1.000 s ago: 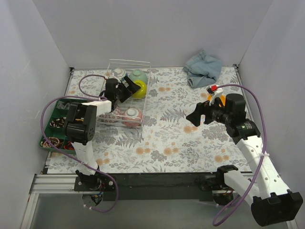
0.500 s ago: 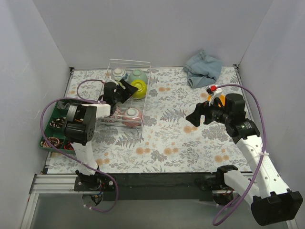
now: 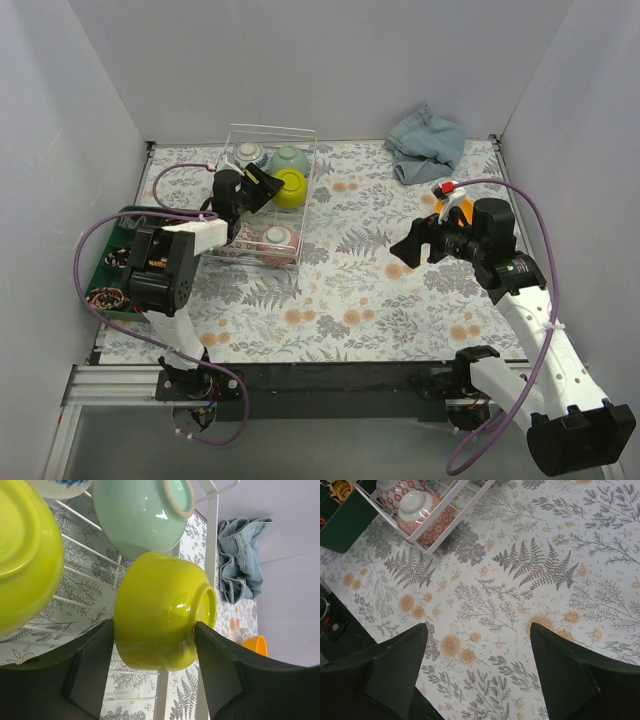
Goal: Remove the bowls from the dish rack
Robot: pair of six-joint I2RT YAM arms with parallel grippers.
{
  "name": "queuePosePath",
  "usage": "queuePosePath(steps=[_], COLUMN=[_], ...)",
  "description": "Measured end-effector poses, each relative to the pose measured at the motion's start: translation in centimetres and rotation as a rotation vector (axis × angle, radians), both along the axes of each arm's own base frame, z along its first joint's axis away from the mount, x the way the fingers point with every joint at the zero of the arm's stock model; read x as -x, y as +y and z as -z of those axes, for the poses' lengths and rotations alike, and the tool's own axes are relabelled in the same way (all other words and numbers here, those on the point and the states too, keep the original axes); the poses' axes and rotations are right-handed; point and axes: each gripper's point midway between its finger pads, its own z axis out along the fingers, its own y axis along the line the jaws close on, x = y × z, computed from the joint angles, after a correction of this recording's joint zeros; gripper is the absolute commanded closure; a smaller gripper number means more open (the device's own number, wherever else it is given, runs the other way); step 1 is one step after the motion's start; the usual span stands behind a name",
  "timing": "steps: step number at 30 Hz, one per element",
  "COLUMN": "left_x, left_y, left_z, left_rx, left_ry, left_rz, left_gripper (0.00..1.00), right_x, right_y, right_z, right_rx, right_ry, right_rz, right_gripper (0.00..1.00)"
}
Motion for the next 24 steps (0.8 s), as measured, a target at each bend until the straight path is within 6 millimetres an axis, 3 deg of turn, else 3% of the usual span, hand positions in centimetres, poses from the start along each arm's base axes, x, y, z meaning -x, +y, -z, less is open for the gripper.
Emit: queuePosePath(steps=[5, 15, 24], left_x=[0.4, 1.7, 3.0], left_y=[0.6, 1.8, 2.8], left_z=[-1.3, -2.2, -6.9], left_rx=[-0.062, -0.241, -0.491], left_ry=[-0.031, -0.050, -0.186], left_rz=[0.004, 0.048, 0.163], left_gripper=[0.79, 0.87, 0.87], right_x=[0.2, 0.5, 1.2], right_y=[0.1, 0.5, 1.5], right_z=[-0.1, -0.2, 0.0], right_rx=[-0.006, -0.015, -0.035], right_ry=[-0.002, 0.001, 0.023], right_rz=[-0.011, -0.035, -0.099], right_gripper=[0.09, 0.09, 0.09])
